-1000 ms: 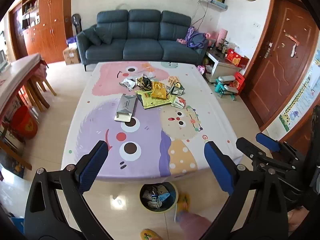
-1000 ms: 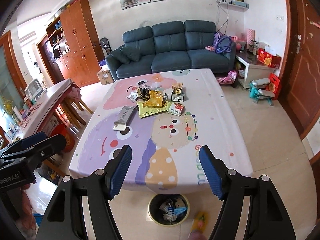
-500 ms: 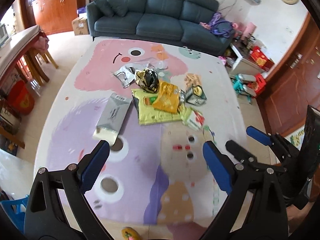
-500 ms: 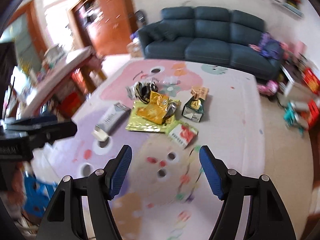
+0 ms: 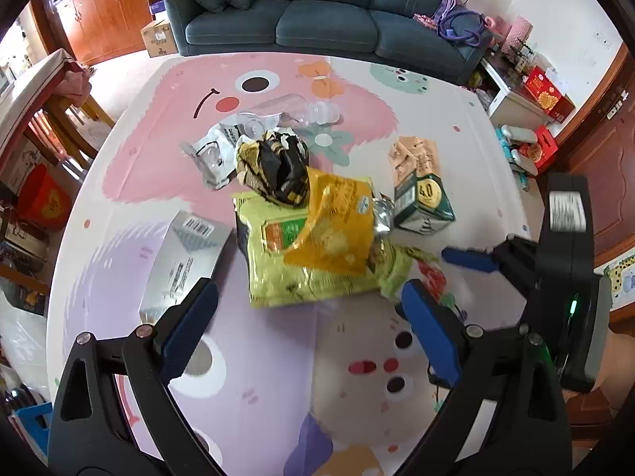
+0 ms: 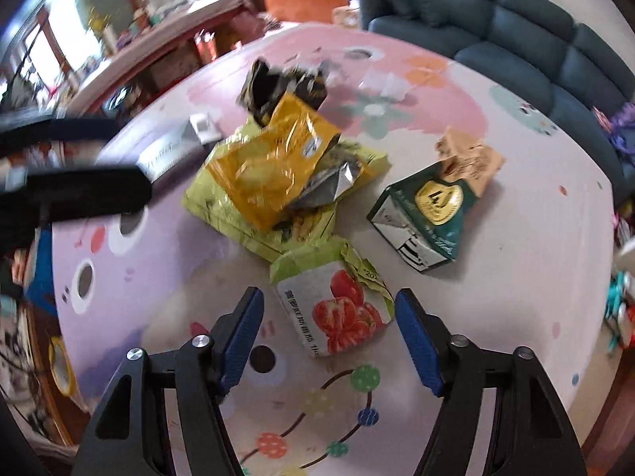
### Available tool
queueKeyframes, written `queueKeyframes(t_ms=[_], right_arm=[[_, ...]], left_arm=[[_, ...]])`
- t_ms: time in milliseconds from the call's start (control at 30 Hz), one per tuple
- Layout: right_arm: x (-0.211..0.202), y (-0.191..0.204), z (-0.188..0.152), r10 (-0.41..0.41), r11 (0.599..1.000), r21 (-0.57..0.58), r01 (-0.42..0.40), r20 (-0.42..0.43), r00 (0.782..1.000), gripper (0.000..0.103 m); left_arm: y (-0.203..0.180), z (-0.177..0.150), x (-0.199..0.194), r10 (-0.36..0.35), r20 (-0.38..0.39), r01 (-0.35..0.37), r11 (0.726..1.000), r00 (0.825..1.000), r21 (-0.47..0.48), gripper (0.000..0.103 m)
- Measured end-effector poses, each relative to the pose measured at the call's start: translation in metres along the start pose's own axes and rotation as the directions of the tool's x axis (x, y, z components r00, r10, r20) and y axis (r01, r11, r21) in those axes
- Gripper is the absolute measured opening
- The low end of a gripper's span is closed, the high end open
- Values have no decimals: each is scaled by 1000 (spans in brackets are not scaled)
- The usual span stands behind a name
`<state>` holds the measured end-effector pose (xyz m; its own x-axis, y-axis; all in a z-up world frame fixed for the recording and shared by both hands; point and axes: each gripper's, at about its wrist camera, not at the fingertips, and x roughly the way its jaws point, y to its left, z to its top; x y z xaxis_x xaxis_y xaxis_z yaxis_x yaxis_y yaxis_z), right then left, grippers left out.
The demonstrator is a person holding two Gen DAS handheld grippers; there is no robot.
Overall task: Collect trash
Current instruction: 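Grasp the yellow snack bag with the left tool while the right tool grasps the strawberry-print pouch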
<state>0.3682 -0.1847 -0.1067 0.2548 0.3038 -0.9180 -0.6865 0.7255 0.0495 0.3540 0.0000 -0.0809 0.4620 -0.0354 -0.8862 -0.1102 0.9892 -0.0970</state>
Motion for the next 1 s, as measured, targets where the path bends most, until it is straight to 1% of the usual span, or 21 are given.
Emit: queueKeyframes(t_ms=[33, 67, 167, 233, 367, 433, 500, 533, 567, 600, 633, 667, 700, 733, 767, 800, 867, 900, 1000], right_arm=[[4, 1, 1, 5, 1000, -10, -6, -10, 1000, 54], [10, -3, 0, 12, 1000, -20, -12, -28, 1000, 51], [12, -10, 0, 34, 999, -20, -34, -19, 999, 47], [9, -17, -2, 46, 999, -9, -46, -19, 999, 41], [3, -34, -8, 58, 997, 43, -57, -11, 998, 37], [2, -42, -11, 65, 995, 75, -65, -9, 998, 36], [0, -51, -14, 78, 991, 109, -77, -4, 997, 36], [0, -55, -16, 84, 989, 122, -84, 0, 996, 36], [-2, -56, -17, 87, 988, 127, -86, 2, 996, 36], [-1, -58, -16, 88, 988, 130, -89, 7, 996, 36], [1, -59, -15, 88, 988, 130, -88, 10, 996, 36], [2, -60, -14, 87, 988, 130, -88, 12, 996, 36], [-2, -55, -18, 87, 988, 130, -88, 15, 996, 36], [-3, -54, -20, 86, 988, 130, -87, 17, 996, 36], [-5, -52, -21, 83, 988, 129, -85, 20, 996, 36], [-4, -52, -21, 80, 988, 128, -82, 22, 997, 36], [-4, -50, -22, 76, 988, 130, -79, 26, 997, 36], [-4, -51, -22, 75, 988, 134, -78, 29, 997, 36], [-5, -49, -23, 68, 987, 140, -72, 30, 997, 35]], left_arm=[[2, 2, 1, 0, -1, 0, 1000, 1000, -3, 93], [1, 7, 7, -1, -5, 1, 1000, 1000, -9, 93], [1, 18, 17, -11, -17, 10, 1000, 1000, -21, 93], [-2, 26, 29, -25, -39, 24, 999, 999, -27, 92], [-7, 39, 50, -33, -71, 31, 999, 997, -30, 92], [-9, 46, 64, -34, -94, 31, 999, 995, -37, 91], [-10, 51, 76, -43, -124, 37, 998, 991, -51, 82], [-10, 53, 82, -51, -140, 42, 997, 989, -61, 81], [-9, 54, 86, -54, -150, 44, 997, 987, -69, 77], [-9, 55, 92, -59, -164, 46, 995, 985, -83, 70], [-9, 55, 95, -62, -173, 47, 995, 983, -89, 65], [-9, 56, 99, -67, -186, 49, 994, 980, -99, 54], [-9, 55, 101, -68, -192, 49, 993, 979, -104, 49], [-9, 55, 102, -62, -192, 42, 993, 979, -110, 47], [-10, 55, 102, -56, -188, 35, 993, 981, -113, 42], [-10, 55, 101, -47, -180, 26, 993, 982, -115, 33], [-9, 53, 96, -48, -170, 26, 991, 984, -131, 30], [-9, 51, 93, -50, -162, 27, 990, 986, -140, 27], [-7, 45, 82, -50, -146, 26, 987, 988, -155, 21]])
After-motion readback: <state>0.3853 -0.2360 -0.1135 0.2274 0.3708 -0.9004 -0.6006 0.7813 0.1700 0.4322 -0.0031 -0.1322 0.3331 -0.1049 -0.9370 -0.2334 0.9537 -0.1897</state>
